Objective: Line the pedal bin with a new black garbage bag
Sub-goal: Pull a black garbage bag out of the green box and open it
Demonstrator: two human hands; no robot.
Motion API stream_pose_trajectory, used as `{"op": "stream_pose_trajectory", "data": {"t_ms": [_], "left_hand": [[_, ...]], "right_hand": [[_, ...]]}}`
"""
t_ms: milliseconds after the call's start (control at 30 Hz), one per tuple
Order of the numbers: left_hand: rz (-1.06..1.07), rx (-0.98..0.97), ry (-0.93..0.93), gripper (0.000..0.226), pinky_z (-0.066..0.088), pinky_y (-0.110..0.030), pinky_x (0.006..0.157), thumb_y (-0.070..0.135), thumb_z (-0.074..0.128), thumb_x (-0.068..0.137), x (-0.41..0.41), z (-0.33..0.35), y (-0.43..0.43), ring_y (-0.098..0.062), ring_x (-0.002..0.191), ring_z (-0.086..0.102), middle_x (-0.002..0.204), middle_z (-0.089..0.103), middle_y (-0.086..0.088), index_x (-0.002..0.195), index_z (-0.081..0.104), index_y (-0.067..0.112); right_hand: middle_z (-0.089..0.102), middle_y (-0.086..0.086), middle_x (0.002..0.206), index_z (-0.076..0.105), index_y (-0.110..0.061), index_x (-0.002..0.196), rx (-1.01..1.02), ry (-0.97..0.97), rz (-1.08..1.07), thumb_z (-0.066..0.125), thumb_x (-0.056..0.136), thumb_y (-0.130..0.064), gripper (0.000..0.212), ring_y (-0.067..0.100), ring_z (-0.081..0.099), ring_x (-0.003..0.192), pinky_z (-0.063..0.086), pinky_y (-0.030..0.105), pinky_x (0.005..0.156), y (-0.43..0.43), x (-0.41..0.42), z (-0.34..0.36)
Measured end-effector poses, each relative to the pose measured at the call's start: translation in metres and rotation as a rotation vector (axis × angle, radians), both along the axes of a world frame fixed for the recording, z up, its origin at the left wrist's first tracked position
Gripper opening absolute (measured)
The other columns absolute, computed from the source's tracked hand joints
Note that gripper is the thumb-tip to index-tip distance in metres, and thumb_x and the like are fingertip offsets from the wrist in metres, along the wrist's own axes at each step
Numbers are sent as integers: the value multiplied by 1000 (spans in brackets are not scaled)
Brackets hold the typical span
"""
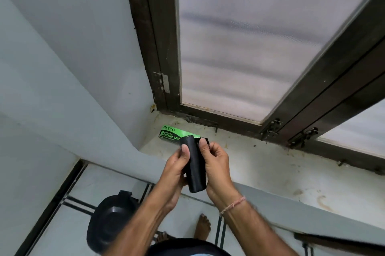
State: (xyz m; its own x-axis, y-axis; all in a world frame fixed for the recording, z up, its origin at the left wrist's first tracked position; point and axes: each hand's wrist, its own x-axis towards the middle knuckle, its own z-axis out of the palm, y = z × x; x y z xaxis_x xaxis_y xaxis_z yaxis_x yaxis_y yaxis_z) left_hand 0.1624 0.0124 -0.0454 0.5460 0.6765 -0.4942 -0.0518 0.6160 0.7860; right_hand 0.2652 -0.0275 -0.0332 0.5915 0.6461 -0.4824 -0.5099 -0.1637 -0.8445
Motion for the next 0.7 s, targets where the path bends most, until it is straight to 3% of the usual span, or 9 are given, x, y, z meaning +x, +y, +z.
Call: {"op": "stream_pose_trajectory", "data": {"t_ms": [133, 267, 400, 467, 533, 600, 667, 700], "left_hand": [[128, -23, 54, 56, 63, -34, 76, 56, 83, 77, -18, 1, 3, -28, 102, 79, 113, 80, -14, 117, 75, 18], [95, -91, 6, 55, 64, -36, 80, 55, 77, 85, -52, -1, 9, -30, 107, 78, 117, 79, -15, 123, 76, 14], [-3, -84, 16, 64, 63, -39, 75, 66, 77, 81, -73, 1, 4, -31, 103, 79, 113, 81, -13, 122, 74, 18], [8, -52, 19, 65, 64, -37, 73, 63, 81, 79, -81, 2, 3, -30, 100, 80, 109, 81, -13, 119, 72, 13], [26, -23, 19, 61, 64, -36, 73, 61, 82, 79, -90, 3, 5, -30, 97, 80, 107, 81, -15, 114, 73, 11], [26, -24, -7, 56, 64, -37, 74, 62, 81, 80, -98, 3, 8, -31, 99, 80, 108, 81, -16, 110, 78, 14], [13, -25, -13, 54, 64, -35, 74, 63, 81, 79, -104, 3, 10, -32, 99, 79, 107, 81, -16, 104, 80, 16], [4, -24, -13, 53, 64, -35, 75, 64, 81, 79, -106, 3, 10, -32, 99, 79, 108, 81, -17, 103, 80, 16]], "right_hand": [[67, 8, 85, 63, -7, 97, -72, -47, -53, 64, 105, -25, 20, 13, 60, 76, 53, 21, 64, 3, -23, -5], [69, 12, 95, 59, -4, 110, -81, -12, -147, 55, 110, -13, 10, 17, 66, 81, 59, 27, 74, 10, -41, -4], [65, 15, 102, 65, -11, 106, -111, -81, -189, 42, 114, -17, 24, 25, 62, 92, 59, 38, 83, 13, -65, 0], [64, 11, 101, 69, -15, 103, -90, -125, -132, 45, 113, -33, 32, 26, 62, 96, 58, 47, 94, 6, -75, 2], [73, 10, 102, 72, -16, 104, -69, -222, 33, 59, 105, -49, 36, 21, 70, 96, 60, 47, 94, -5, -83, 2], [79, 14, 99, 75, -12, 101, -100, -401, 201, 73, 95, -47, 36, 18, 73, 89, 62, 50, 88, -14, -90, -1], [77, 19, 90, 75, -7, 93, -143, -478, 197, 74, 97, -35, 29, 24, 71, 80, 60, 54, 83, -19, -93, -7], [77, 16, 87, 73, -6, 92, -146, -464, 159, 70, 101, -30, 26, 25, 70, 78, 60, 50, 80, -20, -93, -9]]}}
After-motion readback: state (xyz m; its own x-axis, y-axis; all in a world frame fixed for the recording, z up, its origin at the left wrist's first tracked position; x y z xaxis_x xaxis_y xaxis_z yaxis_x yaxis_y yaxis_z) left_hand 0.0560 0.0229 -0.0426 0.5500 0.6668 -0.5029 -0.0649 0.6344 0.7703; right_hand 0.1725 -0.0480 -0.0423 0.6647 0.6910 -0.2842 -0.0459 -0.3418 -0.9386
